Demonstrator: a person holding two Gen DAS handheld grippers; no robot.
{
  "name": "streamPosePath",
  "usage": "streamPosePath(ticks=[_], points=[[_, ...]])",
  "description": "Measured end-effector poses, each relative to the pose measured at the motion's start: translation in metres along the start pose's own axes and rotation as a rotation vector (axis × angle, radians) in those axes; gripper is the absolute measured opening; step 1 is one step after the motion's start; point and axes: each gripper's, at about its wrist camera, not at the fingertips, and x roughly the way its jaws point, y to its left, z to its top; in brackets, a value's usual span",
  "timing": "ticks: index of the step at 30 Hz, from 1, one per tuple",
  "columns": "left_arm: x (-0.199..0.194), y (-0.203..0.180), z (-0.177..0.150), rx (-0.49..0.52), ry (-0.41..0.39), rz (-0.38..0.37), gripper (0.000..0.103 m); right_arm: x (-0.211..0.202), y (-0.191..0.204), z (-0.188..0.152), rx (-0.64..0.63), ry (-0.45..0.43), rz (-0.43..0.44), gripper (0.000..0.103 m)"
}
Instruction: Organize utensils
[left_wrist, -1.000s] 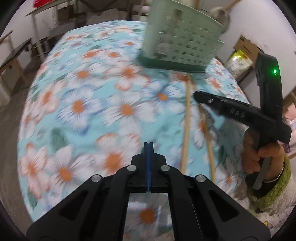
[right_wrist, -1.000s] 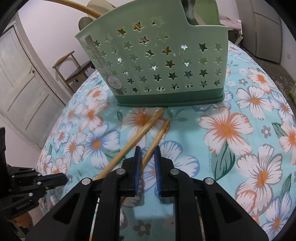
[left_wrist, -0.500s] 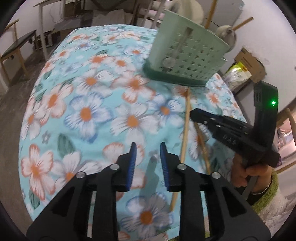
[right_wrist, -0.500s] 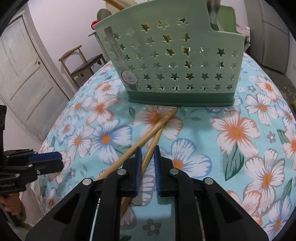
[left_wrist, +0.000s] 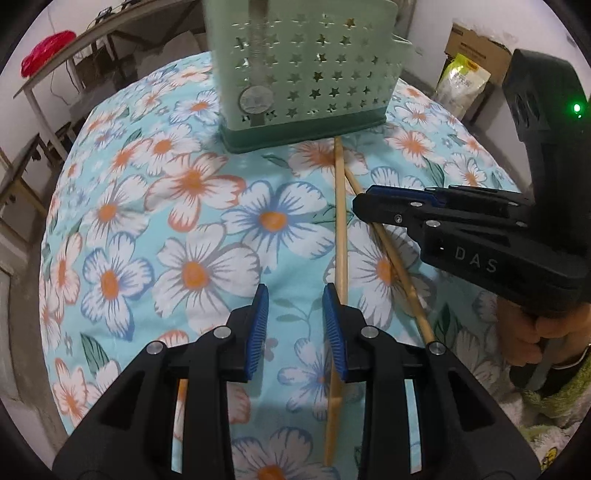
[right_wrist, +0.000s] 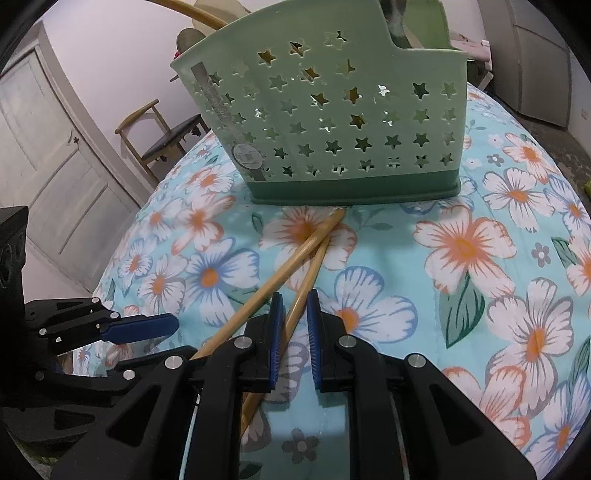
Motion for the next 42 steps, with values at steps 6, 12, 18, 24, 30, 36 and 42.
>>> streamPosePath(ticks=[6,12,18,24,30,36,42], points=[[0.003,-0.001,0.003,-0.003,0.000,-0.002,0.013,0.000,-0.001,0.000,0.005,-0.001,0.002,0.013],[0.005,0.002,0.003,-0.017,-0.002,-0.012,0.010,-0.001,-0.001,0.000,0.009,0.000,0.005,0.013],[0.005,0.002,0.003,-0.018,-0.003,-0.013,0.009,-0.001,-0.002,0.000,0.015,-0.001,0.009,0.013],[0.005,0.005,0.002,-0.029,-0.011,-0.011,0.000,0.000,-0.002,0.000,0.015,0.000,0.009,0.013],[0.000,0.013,-0.004,-0.082,-0.025,-0.031,0.000,-0.001,-0.002,-0.001,0.020,0.000,0.015,0.013],[-0.014,0.030,-0.025,-0.177,-0.015,-0.061,0.000,-0.001,-0.002,0.000,0.017,0.002,0.015,0.013],[-0.026,0.046,-0.042,-0.270,-0.011,-0.143,0.000,-0.001,-0.002,-0.001,0.016,0.002,0.015,0.013]])
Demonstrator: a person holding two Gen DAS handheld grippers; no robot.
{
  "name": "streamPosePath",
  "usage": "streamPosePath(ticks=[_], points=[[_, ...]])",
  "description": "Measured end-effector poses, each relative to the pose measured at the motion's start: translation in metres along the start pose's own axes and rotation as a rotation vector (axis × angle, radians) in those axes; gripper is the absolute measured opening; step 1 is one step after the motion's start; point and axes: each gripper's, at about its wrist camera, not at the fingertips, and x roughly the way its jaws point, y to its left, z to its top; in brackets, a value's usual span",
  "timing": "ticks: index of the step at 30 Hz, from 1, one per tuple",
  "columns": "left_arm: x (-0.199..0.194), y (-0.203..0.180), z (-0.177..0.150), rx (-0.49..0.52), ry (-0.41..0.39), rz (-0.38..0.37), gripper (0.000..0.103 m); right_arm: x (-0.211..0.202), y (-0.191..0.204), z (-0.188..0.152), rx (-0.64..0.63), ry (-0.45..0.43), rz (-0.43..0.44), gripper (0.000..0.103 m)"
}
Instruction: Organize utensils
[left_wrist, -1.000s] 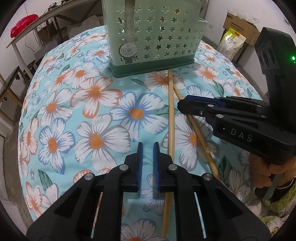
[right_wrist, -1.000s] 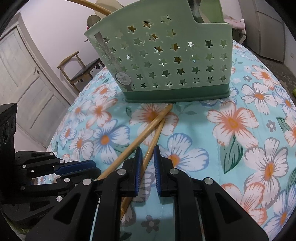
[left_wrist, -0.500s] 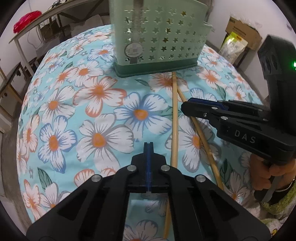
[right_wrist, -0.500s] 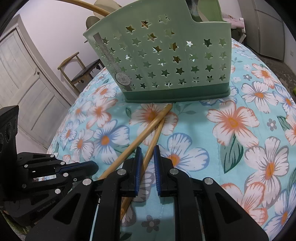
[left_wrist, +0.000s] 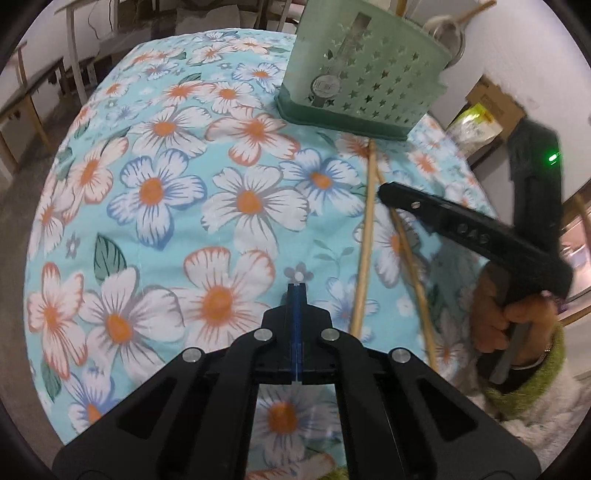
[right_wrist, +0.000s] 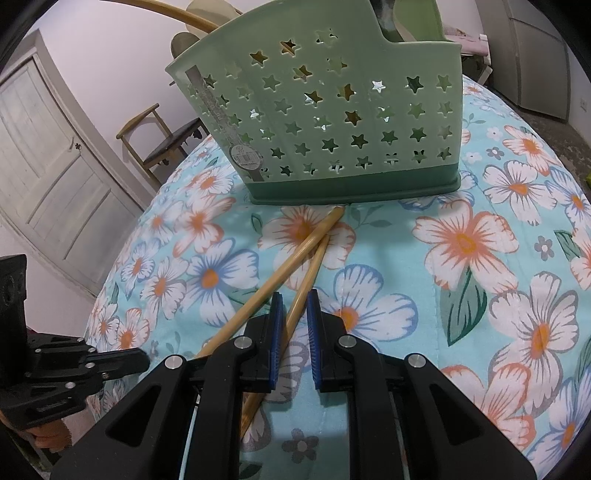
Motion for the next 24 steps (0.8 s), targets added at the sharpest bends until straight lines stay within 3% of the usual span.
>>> streamPosePath(ticks=[2,5,6,11,14,17,21,24], points=[[-0.004,-0.003,0.002,0.004,-0.016,-0.037,0.003,0.000,0.000,0.000,0.002,0.000,0.002,0.013],[-0.006,-0.018,0.008,0.048,-0.037,-0.074,0.028,-0.001,-0.001,0.000,0.007,0.000,0.003,0.013],[-0.004,-0.025,0.010,0.074,-0.040,-0.072,0.031,-0.001,0.000,0.000,0.009,0.000,0.002,0.013],[0.027,-0.055,0.016,0.249,0.011,0.044,0.029,-0.004,-0.001,-0.001,0.015,0.000,-0.004,0.013],[0.034,-0.057,0.019,0.284,-0.007,0.089,0.006,-0.008,-0.004,-0.003,0.020,-0.001,-0.007,0.013],[0.029,-0.047,0.020,0.218,-0.014,0.054,0.005,-0.008,-0.005,-0.003,0.023,0.001,-0.004,0.013],[0.012,-0.027,0.010,0.133,-0.034,0.068,0.005,-0.006,-0.004,-0.002,0.016,0.001,-0.006,0.013],[-0.003,-0.001,-0.005,-0.011,-0.028,0.058,0.005,-0.004,-0.005,-0.001,0.019,0.000,0.000,0.013]])
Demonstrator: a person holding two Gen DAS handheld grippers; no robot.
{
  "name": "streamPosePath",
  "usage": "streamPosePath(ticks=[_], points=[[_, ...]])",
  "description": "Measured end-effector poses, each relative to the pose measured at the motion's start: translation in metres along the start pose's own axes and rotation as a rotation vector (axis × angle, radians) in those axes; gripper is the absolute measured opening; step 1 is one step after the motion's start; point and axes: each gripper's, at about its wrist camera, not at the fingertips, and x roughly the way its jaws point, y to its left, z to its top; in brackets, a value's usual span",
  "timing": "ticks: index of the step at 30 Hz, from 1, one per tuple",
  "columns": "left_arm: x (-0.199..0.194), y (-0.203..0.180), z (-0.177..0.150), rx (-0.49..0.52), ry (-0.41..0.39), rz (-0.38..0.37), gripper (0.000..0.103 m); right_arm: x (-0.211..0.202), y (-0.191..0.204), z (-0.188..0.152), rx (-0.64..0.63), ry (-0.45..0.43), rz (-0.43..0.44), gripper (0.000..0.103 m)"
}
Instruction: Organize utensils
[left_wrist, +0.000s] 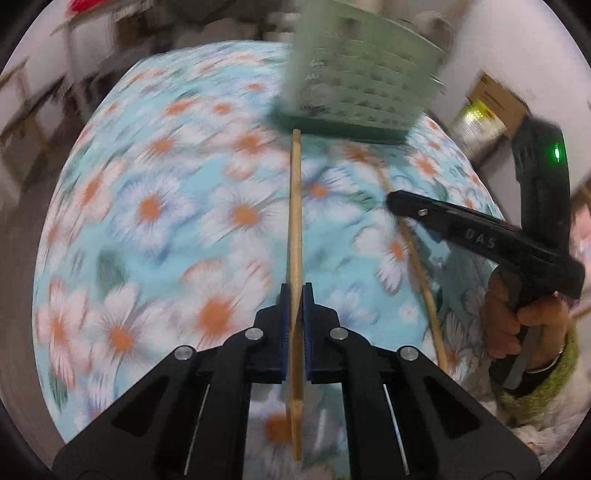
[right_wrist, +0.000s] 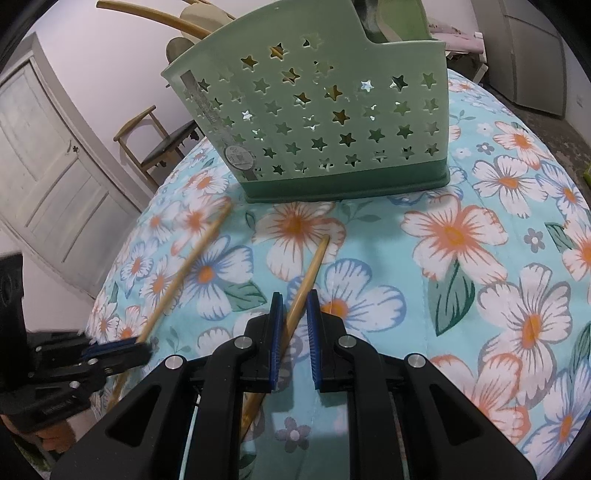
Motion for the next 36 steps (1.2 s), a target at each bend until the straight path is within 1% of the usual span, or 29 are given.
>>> streamPosePath(ticks=[2,4,5,6,8,14,17,21,24,28,31,33,35,36], points=[[-0.004,0.012,-0.010,-0.061,0.021,-0.027,0.005,0.000,-0.001,0.000,0.003,-0.001,0.005,0.013],[-0.008,0.015,-0.016,-0.085,0.026,-0.039,0.006,0.001,-0.001,0.001,0.000,-0.001,0.006,0.013],[-0.010,0.016,-0.017,-0.090,0.027,-0.044,0.009,0.002,0.000,0.001,-0.001,0.000,0.006,0.013],[-0.011,0.017,-0.016,-0.091,0.026,-0.045,0.019,0.002,0.000,0.001,-0.003,-0.001,0.008,0.013],[-0.018,0.018,-0.009,-0.089,-0.003,-0.033,0.030,0.002,-0.001,0.001,-0.003,0.000,0.009,0.013],[-0.017,0.012,0.024,-0.048,-0.065,-0.019,0.033,0.006,0.000,0.005,-0.011,0.002,0.010,0.013],[-0.008,0.008,0.040,-0.029,-0.075,-0.003,0.033,0.008,0.000,0.006,-0.008,0.003,0.016,0.013],[0.011,0.004,0.061,-0.009,-0.051,0.011,0.032,0.009,-0.002,0.006,0.003,0.004,0.033,0.013],[0.029,-0.002,0.075,0.044,-0.026,0.053,0.032,0.009,-0.005,0.006,0.014,0.005,0.048,0.013],[0.047,-0.006,0.087,0.080,-0.006,0.088,0.029,0.006,-0.011,0.005,0.023,0.002,0.060,0.013],[0.053,-0.008,0.092,0.100,-0.021,0.104,0.020,0.005,-0.012,0.005,0.028,0.002,0.065,0.013],[0.057,-0.008,0.093,0.110,-0.033,0.109,0.012,0.004,-0.012,0.005,0.027,0.001,0.065,0.013],[0.057,-0.007,0.091,0.108,-0.044,0.108,0.006,0.004,-0.011,0.005,0.024,0.002,0.062,0.013],[0.056,-0.006,0.090,0.106,-0.047,0.103,0.005,0.004,-0.011,0.005,0.023,0.002,0.060,0.013]])
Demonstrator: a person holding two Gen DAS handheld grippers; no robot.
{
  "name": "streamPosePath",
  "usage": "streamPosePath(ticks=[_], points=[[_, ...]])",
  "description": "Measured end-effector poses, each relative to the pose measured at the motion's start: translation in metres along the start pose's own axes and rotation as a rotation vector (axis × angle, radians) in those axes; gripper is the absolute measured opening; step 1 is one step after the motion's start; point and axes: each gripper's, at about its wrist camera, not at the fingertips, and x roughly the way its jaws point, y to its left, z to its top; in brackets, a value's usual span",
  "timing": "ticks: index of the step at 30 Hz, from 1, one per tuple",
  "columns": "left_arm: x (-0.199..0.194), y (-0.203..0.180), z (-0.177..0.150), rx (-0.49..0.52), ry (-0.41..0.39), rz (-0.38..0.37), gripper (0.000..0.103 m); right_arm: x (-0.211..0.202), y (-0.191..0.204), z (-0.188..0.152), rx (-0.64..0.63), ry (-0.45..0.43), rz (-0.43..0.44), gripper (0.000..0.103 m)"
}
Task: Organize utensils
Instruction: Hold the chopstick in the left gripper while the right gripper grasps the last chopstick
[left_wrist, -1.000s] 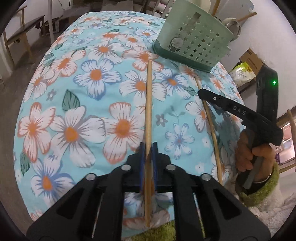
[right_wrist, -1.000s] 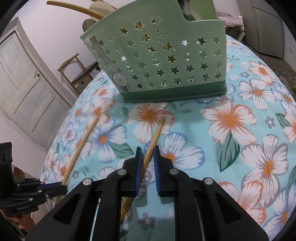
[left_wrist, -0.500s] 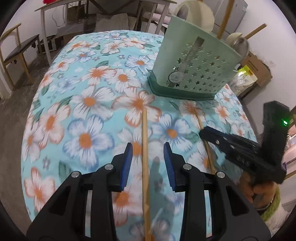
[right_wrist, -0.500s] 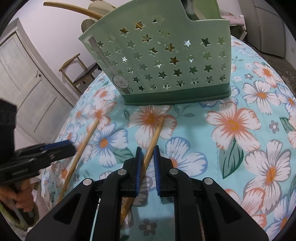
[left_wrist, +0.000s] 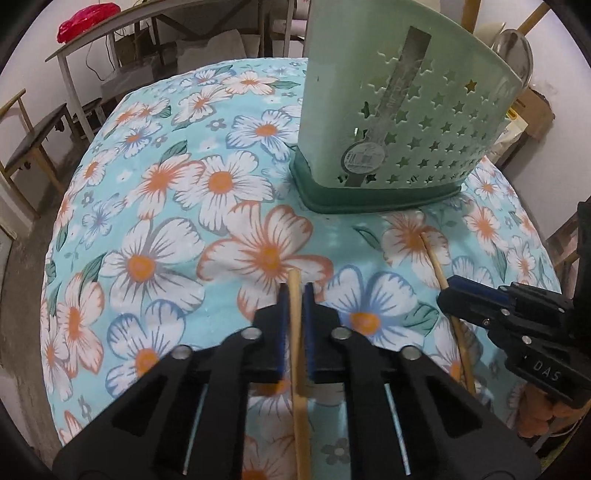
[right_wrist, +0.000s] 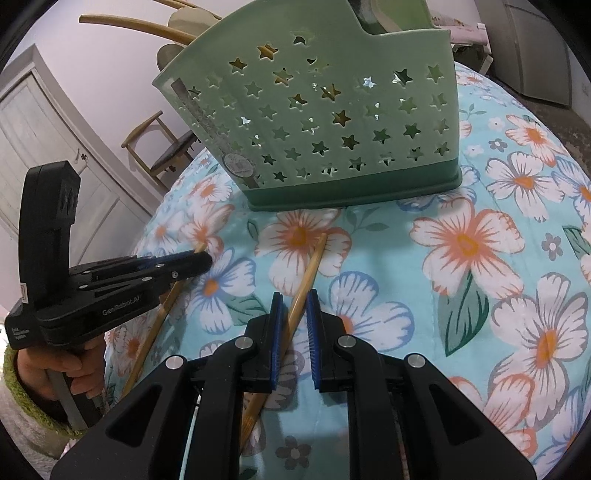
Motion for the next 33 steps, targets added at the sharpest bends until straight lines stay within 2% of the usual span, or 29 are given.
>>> streamPosePath(ticks=[14,26,33], points=[[-0.007,0.003,-0.011,-0.031,-0.012,-0.016,0.005,0.005,-0.001,0.008,0.043,0.030,0.020,0.015],[-0.007,0.003,-0.012,-0.029,-0.013,-0.015,0.005,0.006,-0.003,0.007,0.081,0.038,0.057,0.025],[-0.006,0.003,-0.012,-0.023,-0.011,-0.015,0.005,0.009,-0.003,0.013,0.112,0.036,0.052,0.024]])
